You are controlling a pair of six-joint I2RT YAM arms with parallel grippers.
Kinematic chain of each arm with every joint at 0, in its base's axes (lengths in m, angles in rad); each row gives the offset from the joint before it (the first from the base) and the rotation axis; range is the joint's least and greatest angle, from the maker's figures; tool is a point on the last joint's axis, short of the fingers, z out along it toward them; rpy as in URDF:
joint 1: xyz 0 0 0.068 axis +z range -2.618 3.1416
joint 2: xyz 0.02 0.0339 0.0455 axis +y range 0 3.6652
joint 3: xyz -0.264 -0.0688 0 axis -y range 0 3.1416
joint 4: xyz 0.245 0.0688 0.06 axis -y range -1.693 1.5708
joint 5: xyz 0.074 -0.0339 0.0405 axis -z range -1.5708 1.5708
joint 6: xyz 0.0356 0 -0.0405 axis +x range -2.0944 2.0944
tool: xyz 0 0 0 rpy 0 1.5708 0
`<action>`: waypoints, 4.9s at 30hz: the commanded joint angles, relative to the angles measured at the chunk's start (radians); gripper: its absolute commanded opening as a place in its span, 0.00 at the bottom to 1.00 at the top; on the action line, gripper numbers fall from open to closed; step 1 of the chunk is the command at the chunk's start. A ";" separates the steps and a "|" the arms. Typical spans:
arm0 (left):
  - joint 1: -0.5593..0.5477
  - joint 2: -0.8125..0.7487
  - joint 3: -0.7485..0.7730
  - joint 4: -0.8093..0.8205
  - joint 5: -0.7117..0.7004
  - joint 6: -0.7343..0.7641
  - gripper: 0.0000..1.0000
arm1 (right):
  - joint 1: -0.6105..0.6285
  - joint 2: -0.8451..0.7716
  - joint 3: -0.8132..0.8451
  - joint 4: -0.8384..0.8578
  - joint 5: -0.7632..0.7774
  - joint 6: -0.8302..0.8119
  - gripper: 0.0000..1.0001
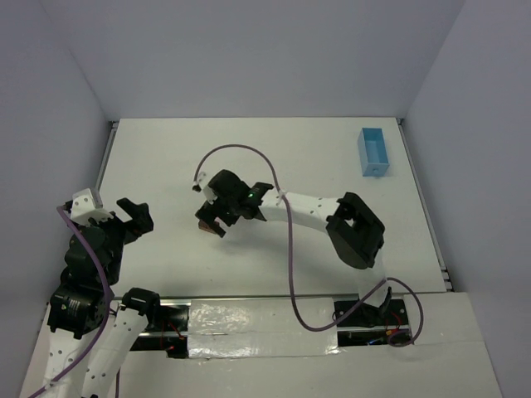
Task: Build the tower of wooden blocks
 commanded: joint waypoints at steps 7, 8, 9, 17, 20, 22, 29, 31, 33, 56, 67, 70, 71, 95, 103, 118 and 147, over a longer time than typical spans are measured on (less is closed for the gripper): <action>-0.004 0.003 0.003 0.050 0.003 0.015 1.00 | -0.192 -0.278 -0.183 0.070 0.240 0.563 1.00; -0.004 0.005 0.003 0.048 0.003 0.015 0.99 | -0.216 -0.298 -0.205 0.061 0.256 0.599 1.00; -0.004 0.005 0.003 0.048 0.003 0.015 1.00 | -0.250 -0.310 -0.255 0.063 0.264 0.624 1.00; -0.004 0.017 0.002 0.053 0.019 0.020 0.99 | -0.278 -0.284 -0.297 -0.034 0.384 0.636 0.89; -0.004 0.023 0.002 0.051 0.021 0.020 0.99 | -0.278 -0.289 -0.349 0.004 0.382 0.612 0.76; -0.004 0.020 0.000 0.056 0.027 0.023 0.99 | -0.278 -0.283 -0.374 0.033 0.366 0.575 0.70; -0.004 0.026 0.002 0.057 0.036 0.026 0.99 | -0.280 -0.237 -0.380 0.078 0.306 0.474 0.68; -0.004 0.025 -0.001 0.057 0.036 0.026 0.99 | -0.280 -0.218 -0.369 0.083 0.300 0.460 0.68; -0.004 0.023 -0.001 0.059 0.038 0.026 0.99 | -0.281 -0.198 -0.360 0.086 0.298 0.446 0.68; -0.004 0.026 -0.003 0.062 0.052 0.031 0.99 | -0.289 -0.091 -0.271 0.076 0.269 0.360 0.61; -0.004 0.028 -0.003 0.063 0.050 0.031 1.00 | -0.293 -0.100 -0.274 0.076 0.249 0.349 0.50; -0.004 0.029 -0.003 0.063 0.052 0.032 1.00 | -0.295 -0.098 -0.285 0.083 0.241 0.349 0.48; -0.004 0.031 -0.003 0.065 0.052 0.032 0.99 | -0.296 -0.101 -0.288 0.087 0.240 0.348 0.47; -0.004 0.029 0.000 0.060 0.039 0.025 0.99 | 0.002 -0.332 -0.228 0.044 0.209 0.241 0.33; -0.004 0.023 0.000 0.053 0.019 0.018 1.00 | 0.059 -0.122 0.037 -0.017 0.123 0.103 0.34; -0.004 -0.003 0.000 0.050 0.006 0.015 1.00 | 0.055 0.102 0.266 -0.137 0.027 -0.031 0.37; -0.004 0.005 -0.002 0.056 0.022 0.021 1.00 | 0.032 0.218 0.354 -0.210 0.027 -0.054 0.40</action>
